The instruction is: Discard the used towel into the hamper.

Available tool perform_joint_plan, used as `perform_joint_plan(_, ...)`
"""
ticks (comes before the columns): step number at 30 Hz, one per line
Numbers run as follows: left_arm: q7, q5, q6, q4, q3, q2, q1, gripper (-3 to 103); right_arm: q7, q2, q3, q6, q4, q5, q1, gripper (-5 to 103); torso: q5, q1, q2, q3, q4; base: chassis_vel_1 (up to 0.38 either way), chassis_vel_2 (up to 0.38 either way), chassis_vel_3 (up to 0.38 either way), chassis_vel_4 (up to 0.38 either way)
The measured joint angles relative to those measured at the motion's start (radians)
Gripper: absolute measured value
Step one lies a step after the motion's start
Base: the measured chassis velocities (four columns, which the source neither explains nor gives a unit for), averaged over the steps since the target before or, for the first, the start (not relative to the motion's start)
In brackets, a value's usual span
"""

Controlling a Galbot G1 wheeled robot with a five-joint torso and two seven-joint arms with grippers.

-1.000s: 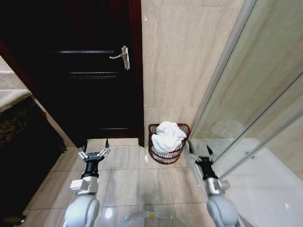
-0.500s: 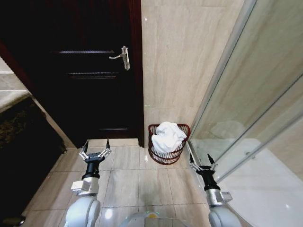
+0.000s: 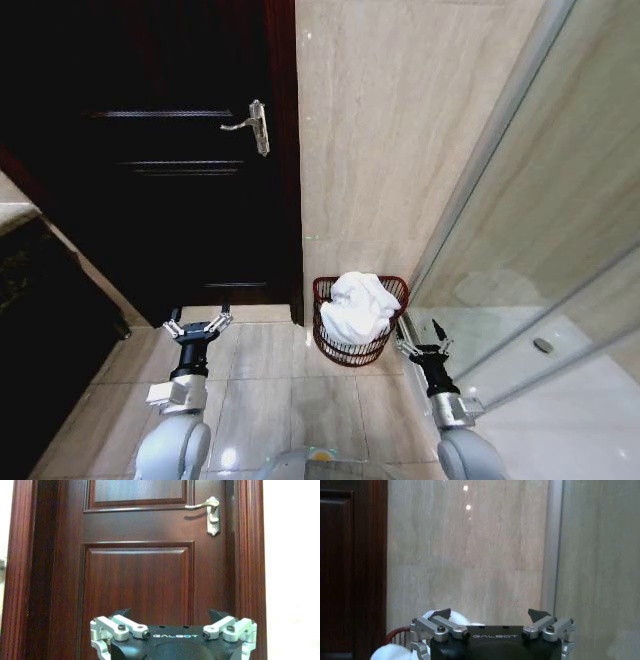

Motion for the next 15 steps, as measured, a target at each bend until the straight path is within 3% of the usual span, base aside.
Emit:
perform_joint_plan(5, -0.001, 0.003, 0.002, 0.000, -0.005, -0.002, 0.002, 100, -0.053, -0.027, 0.006, -0.020, -0.022, 0.025, 0.032, 100, 0.0001, 0.000, 0.000, 0.000, 0.0001, 0.000, 0.000, 0.000, 0.000)
perform_joint_plan(8, -0.003, 0.011, 0.000, -0.012, -0.011, -0.012, 0.015, 100, -0.124, -0.080, 0.016, -0.044, -0.042, 0.075, 0.067, 100, 0.0001, 0.000, 0.000, 0.000, 0.0001, 0.000, 0.000, 0.000, 0.000)
perform_joint_plan(13, -0.003, 0.013, -0.004, -0.023, -0.017, -0.023, 0.021, 100, -0.158, -0.115, 0.011, -0.072, -0.045, 0.098, 0.092, 100, 0.0000, 0.000, 0.000, 0.000, 0.0001, 0.000, 0.000, 0.000, 0.000)
perform_joint_plan(15, -0.004, 0.010, -0.006, -0.043, -0.024, -0.041, 0.024, 100, -0.215, -0.169, -0.030, -0.132, -0.045, 0.113, 0.114, 100, 0.0001, 0.000, 0.000, 0.000, 0.0002, 0.000, 0.000, 0.000, 0.000)
